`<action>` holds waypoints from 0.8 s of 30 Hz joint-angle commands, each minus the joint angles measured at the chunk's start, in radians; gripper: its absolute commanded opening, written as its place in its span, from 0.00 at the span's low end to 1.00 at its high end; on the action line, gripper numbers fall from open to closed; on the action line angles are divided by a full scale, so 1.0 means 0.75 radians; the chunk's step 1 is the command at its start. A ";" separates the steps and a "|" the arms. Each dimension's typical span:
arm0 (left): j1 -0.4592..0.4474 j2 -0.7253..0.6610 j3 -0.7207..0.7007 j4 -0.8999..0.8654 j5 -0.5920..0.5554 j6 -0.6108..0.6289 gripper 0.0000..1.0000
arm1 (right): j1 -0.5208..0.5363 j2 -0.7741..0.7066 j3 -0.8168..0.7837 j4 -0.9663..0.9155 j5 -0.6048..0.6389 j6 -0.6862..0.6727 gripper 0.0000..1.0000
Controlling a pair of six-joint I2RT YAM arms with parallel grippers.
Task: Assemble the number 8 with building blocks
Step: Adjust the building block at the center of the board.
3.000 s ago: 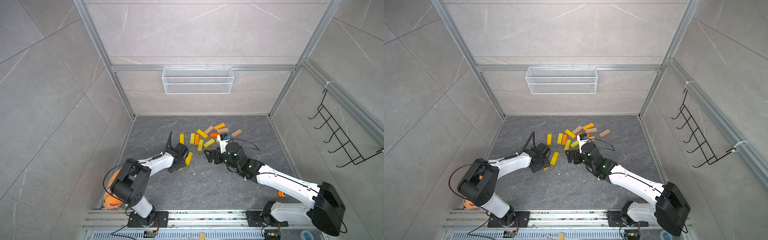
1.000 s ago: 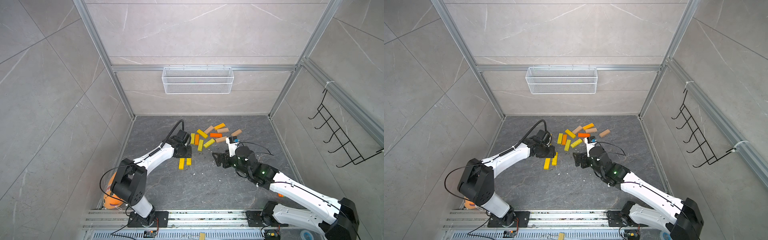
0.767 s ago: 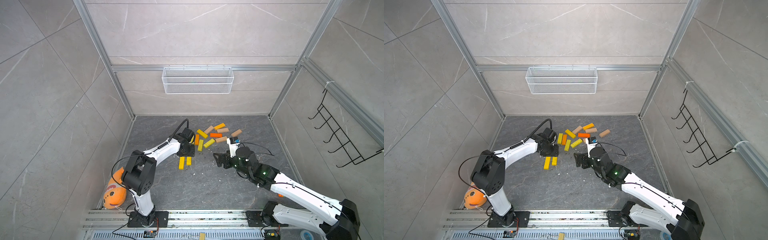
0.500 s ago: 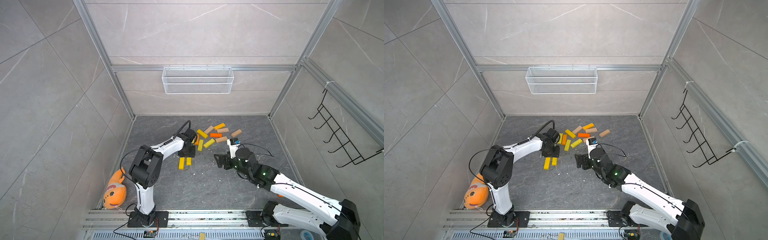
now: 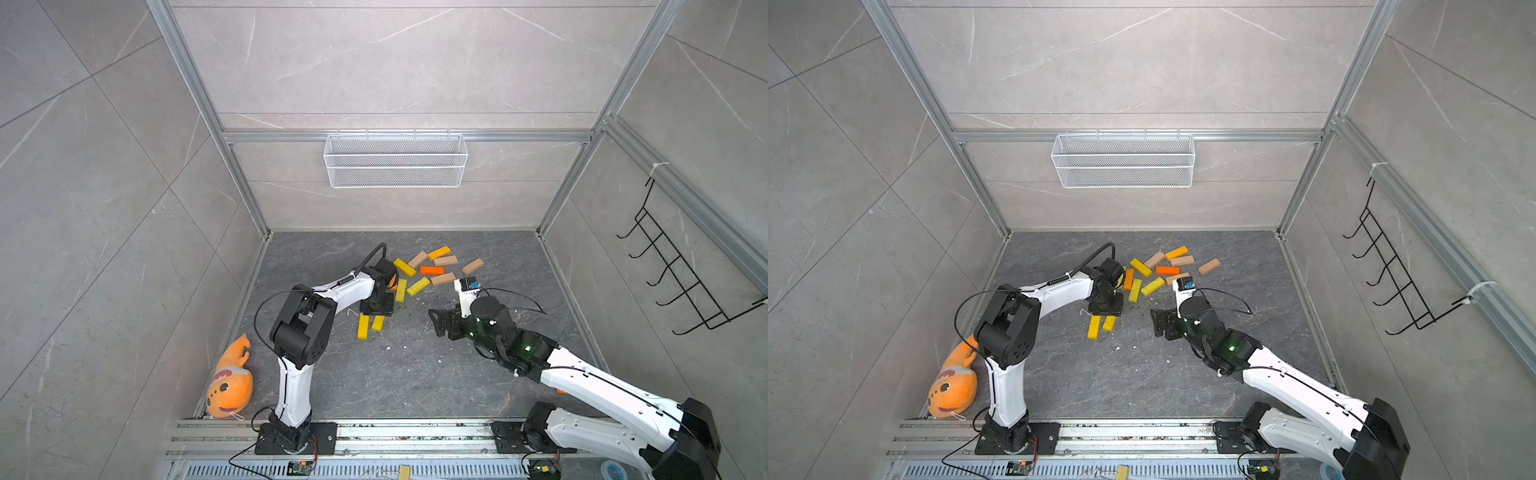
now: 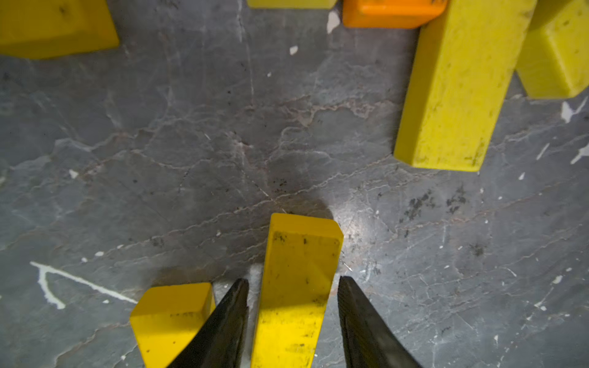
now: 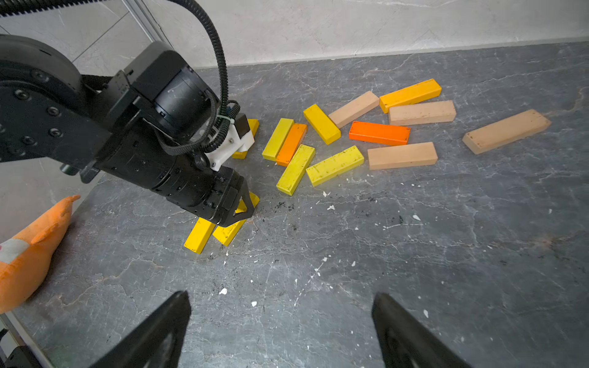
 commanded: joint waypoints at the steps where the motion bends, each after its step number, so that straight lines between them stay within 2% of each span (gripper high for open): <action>1: -0.005 0.028 0.050 -0.043 -0.012 0.021 0.49 | 0.008 -0.029 -0.020 -0.031 0.033 -0.012 0.92; 7: -0.022 0.060 0.101 -0.046 0.019 0.097 0.39 | 0.009 -0.025 -0.026 -0.033 0.035 -0.010 0.92; 13: -0.088 0.093 0.189 -0.068 0.054 0.216 0.32 | 0.010 -0.031 -0.030 -0.040 0.041 -0.012 0.92; 18: -0.155 0.097 0.273 -0.120 0.115 0.451 0.24 | 0.009 -0.048 -0.030 -0.052 0.045 -0.018 0.92; 20: -0.159 0.083 0.276 -0.138 0.199 0.582 0.21 | 0.010 -0.059 -0.031 -0.059 0.051 -0.018 0.92; 24: -0.161 0.058 0.261 -0.186 0.247 0.796 0.22 | 0.009 -0.077 -0.035 -0.072 0.058 -0.018 0.92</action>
